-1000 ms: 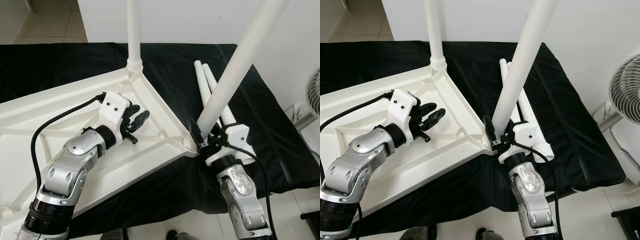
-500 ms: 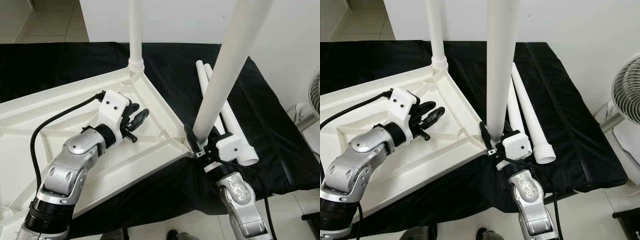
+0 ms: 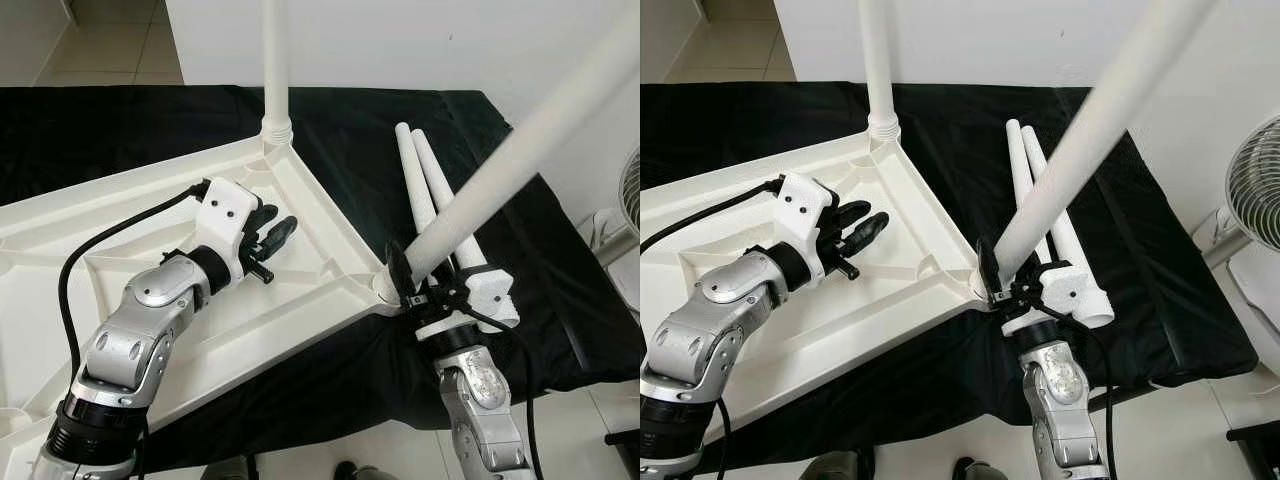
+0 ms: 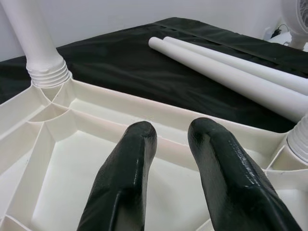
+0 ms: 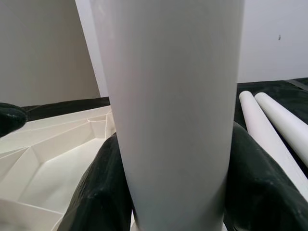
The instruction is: Building children table
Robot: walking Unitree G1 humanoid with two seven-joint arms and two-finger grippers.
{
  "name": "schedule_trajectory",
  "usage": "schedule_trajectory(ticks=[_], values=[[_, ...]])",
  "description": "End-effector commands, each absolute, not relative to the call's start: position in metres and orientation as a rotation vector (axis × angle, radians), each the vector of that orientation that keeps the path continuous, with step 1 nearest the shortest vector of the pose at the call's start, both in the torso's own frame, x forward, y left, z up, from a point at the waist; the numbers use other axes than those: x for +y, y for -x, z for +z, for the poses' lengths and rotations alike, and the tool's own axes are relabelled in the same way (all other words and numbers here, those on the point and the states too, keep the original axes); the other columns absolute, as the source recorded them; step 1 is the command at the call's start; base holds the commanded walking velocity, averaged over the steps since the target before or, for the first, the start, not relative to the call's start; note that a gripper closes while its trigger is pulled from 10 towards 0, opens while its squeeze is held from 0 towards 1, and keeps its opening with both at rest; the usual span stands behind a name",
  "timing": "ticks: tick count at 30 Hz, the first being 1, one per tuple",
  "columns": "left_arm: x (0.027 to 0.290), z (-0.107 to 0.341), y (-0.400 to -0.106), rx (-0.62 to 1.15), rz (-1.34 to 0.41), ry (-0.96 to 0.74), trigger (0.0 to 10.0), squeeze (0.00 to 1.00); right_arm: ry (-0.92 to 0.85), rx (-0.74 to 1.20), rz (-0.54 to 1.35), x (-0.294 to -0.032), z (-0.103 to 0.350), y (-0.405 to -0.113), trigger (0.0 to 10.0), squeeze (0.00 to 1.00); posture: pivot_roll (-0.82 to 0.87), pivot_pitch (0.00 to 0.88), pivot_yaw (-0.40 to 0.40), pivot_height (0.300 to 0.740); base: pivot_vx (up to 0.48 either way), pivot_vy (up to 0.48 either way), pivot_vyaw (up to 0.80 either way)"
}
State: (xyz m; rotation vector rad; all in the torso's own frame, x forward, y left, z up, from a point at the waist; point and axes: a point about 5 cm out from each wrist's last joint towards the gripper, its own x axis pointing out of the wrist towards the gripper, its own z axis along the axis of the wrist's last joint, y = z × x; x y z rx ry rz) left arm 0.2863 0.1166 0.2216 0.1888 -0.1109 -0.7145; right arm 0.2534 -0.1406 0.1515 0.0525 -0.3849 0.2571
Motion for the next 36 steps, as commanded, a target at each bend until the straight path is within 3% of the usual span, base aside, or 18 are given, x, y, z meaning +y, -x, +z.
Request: schedule_trajectory(ticks=[1,14,36], values=[[0.116,0.222,-0.285,-0.103,-0.733,-0.187,10.0,0.00,-0.054,-0.066,0.145,-0.163,0.093,-0.248,10.0,0.00,0.11,0.209,-0.002,0.740,0.000,0.000,0.00],[0.117,0.223,-0.284,-0.102,-0.734,-0.193,10.0,0.00,0.025,0.088,0.192,-0.160,0.084,-0.260,10.0,0.00,0.12,0.211,0.001,0.740,0.000,0.000,0.00],[0.117,0.224,-0.284,-0.106,-0.730,-0.195,10.0,0.00,0.012,0.057,0.181,-0.157,0.096,-0.266,10.0,0.00,0.12,0.211,-0.001,0.740,0.000,0.000,0.00]])
